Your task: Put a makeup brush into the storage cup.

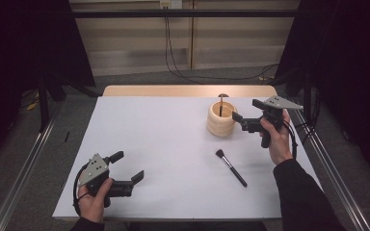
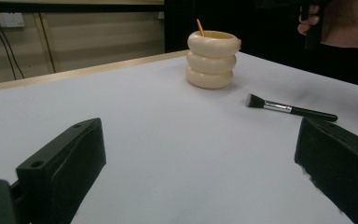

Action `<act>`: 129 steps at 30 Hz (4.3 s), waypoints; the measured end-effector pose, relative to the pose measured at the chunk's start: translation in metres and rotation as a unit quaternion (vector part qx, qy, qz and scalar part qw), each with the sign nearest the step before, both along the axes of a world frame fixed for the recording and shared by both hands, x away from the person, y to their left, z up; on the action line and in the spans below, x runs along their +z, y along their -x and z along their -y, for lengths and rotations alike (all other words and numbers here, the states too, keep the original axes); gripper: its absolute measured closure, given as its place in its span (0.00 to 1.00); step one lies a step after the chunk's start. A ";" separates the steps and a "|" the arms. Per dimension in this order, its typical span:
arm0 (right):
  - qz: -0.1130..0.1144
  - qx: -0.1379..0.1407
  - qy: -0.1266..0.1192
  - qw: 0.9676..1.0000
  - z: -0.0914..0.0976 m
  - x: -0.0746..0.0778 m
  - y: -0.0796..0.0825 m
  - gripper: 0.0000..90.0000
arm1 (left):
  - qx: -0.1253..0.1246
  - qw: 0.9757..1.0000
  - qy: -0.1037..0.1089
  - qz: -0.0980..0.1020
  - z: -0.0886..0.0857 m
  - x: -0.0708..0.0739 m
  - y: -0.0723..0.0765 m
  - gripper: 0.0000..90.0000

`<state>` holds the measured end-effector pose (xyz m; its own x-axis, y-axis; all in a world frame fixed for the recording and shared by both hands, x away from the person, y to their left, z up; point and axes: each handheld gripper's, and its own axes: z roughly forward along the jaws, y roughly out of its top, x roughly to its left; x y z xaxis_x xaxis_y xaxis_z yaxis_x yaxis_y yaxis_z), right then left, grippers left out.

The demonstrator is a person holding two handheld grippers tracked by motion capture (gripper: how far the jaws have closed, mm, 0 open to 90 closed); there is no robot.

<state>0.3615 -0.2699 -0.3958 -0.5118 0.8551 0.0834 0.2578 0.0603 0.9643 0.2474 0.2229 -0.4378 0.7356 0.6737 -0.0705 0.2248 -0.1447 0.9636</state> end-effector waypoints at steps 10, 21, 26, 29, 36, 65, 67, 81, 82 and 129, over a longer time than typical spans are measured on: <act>-0.005 -0.009 -0.004 1.000 0.016 -0.011 0.026 0.00 | 0.000 1.000 -0.002 0.001 -0.001 0.001 0.000 0.02; -0.004 -0.007 -0.012 1.000 0.018 -0.013 0.053 0.00 | 0.001 1.000 -0.007 0.006 -0.002 0.003 0.001 0.02; 0.004 -0.022 -0.015 1.000 0.020 -0.014 0.069 0.00 | 0.007 1.000 0.009 0.002 -0.002 0.002 0.002 0.02; 0.001 -0.016 -0.011 1.000 0.023 -0.016 0.080 0.00 | 0.009 1.000 0.007 0.004 -0.002 0.003 0.004 0.02; 0.000 -0.012 -0.007 1.000 0.028 -0.018 0.103 0.00 | 0.006 1.000 0.004 0.007 -0.002 0.003 0.005 0.02; -0.011 -0.018 -0.002 1.000 0.044 -0.039 0.160 0.00 | 0.011 1.000 0.009 0.009 -0.008 0.004 0.016 0.02; -0.010 -0.021 -0.005 1.000 0.045 -0.040 0.159 0.00 | 0.010 1.000 0.008 0.010 -0.007 0.004 0.016 0.02; -0.003 0.001 0.000 1.000 0.044 -0.039 0.155 0.00 | 0.003 1.000 0.008 0.010 -0.008 0.003 0.014 0.02; -0.009 0.017 -0.010 1.000 0.045 -0.038 0.155 0.00 | 0.003 1.000 0.006 0.010 -0.008 0.004 0.014 0.02; 0.001 0.092 0.016 0.996 0.007 -0.004 0.100 0.02 | 0.001 1.000 0.001 0.012 -0.006 0.004 0.013 0.02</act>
<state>0.2613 -0.2767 -0.4001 -0.6594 0.7496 0.0572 0.2380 0.1360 0.9617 0.2345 0.2285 -0.4339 0.7353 0.6756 -0.0545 0.2023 -0.1420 0.9690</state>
